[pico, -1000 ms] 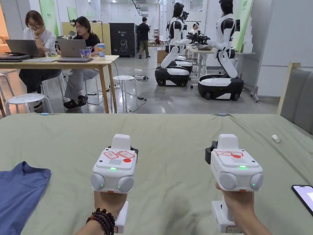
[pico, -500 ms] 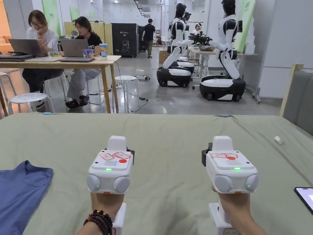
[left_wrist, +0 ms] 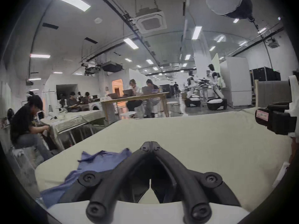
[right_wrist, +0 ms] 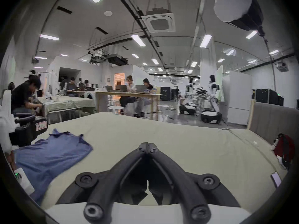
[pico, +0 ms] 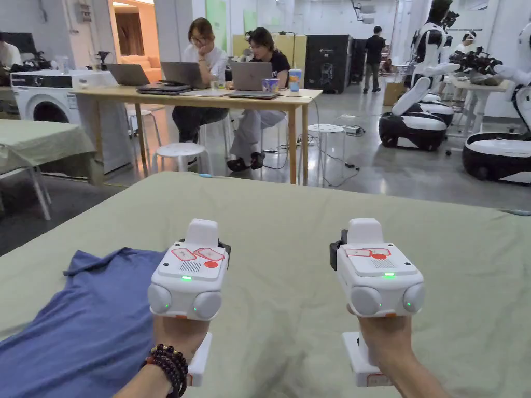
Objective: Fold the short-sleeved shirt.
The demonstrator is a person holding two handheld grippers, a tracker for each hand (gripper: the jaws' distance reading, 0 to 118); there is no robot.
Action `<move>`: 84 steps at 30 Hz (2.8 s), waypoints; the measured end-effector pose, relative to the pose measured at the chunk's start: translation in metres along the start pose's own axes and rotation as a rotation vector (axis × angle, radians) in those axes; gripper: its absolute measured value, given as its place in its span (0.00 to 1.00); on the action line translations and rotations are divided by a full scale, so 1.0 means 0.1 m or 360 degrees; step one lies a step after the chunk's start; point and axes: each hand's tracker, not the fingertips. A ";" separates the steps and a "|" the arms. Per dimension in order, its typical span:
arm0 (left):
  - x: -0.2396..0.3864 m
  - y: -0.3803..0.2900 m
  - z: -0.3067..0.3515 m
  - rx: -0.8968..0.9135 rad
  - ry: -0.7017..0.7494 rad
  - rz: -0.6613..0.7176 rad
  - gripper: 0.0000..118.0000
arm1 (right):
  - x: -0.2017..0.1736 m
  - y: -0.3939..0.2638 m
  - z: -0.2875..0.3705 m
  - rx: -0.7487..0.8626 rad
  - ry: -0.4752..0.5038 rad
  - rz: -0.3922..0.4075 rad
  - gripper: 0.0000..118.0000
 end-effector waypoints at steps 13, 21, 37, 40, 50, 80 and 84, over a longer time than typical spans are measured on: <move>-0.94 -0.22 0.06 -0.0099 0.0218 0.0027 0.00 | -0.92 -0.02 -0.26 -0.0024 0.0275 0.0021 0.00; -0.95 -0.35 -0.62 -0.0687 -0.0094 0.0083 0.00 | -0.84 -0.13 -0.39 -0.0069 0.0263 0.0015 0.00; -0.81 -1.20 -1.96 -0.1213 -0.0116 0.0228 0.91 | -0.69 -0.49 -0.63 -0.0161 0.0345 0.0004 0.00; -0.76 -1.20 -1.96 -0.1222 -0.0106 0.0199 0.93 | -0.70 -0.59 -0.67 -0.0169 0.0348 0.0021 0.00; -0.96 -0.96 -1.71 -0.1064 -0.0054 0.0097 0.02 | -0.71 -0.55 -0.60 -0.0178 0.0353 -0.0027 0.00; 4.35 0.66 0.49 -0.0516 -0.1760 -0.0283 0.03 | 2.93 -0.51 1.87 -0.0194 -0.0845 -0.0208 0.00; 4.82 0.13 0.62 -0.0650 -0.1743 -0.0476 0.03 | 3.14 -0.68 2.07 -0.0231 -0.0914 -0.0210 0.00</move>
